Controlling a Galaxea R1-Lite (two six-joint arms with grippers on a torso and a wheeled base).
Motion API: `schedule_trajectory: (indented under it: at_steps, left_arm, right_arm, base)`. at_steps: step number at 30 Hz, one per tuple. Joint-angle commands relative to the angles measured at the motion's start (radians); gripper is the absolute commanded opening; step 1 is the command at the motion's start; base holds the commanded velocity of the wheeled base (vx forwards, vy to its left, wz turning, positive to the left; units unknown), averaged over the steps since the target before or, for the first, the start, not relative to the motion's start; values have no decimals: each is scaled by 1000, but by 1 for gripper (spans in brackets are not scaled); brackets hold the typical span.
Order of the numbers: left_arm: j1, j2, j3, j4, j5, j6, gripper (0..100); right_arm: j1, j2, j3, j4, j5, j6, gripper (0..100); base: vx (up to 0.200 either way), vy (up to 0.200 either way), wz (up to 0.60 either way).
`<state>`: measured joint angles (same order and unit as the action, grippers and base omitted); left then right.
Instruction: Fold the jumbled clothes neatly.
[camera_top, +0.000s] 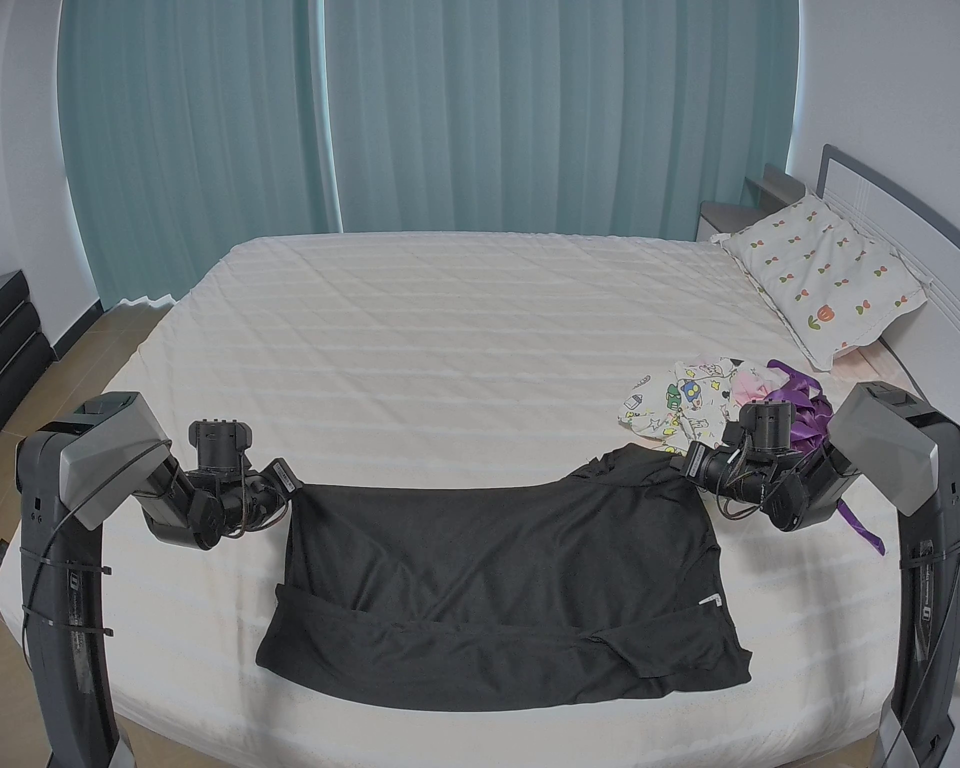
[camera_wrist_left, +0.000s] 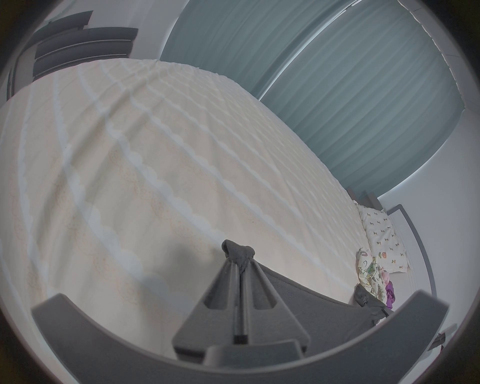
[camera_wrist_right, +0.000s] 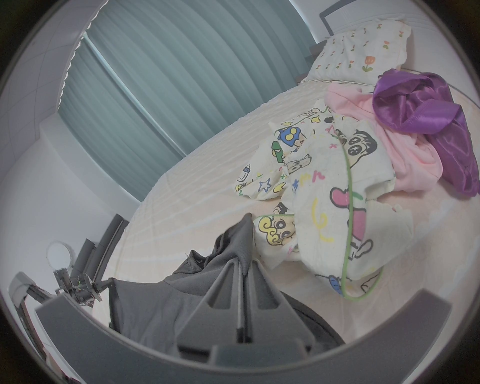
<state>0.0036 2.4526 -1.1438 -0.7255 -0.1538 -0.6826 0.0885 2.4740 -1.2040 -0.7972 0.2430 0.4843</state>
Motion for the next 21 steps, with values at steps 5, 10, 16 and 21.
schedule_trajectory:
  at_steps: [5, 10, 16, 21]
  left_arm:
    - [6, -27, 33, -38, 0, 0, 0]
    - [6, -44, 50, -51, 5, 3, 0]
    - [10, -76, 53, -51, 7, 5, 0]
    - [10, -93, 56, -49, 5, 8, 0]
  right_arm:
    - [-4, -52, 57, -17, 21, 33, 0]
    - [-32, -72, 67, -42, 24, 42, 0]
    - [-53, -103, 158, -51, 76, 30, 0]
    - [-69, -116, 173, -80, 85, 30, 0]
  base:
    - [0, 0, 0]
    - [0, 0, 0]
    - [0, 0, 0]
    - [0, 0, 0]
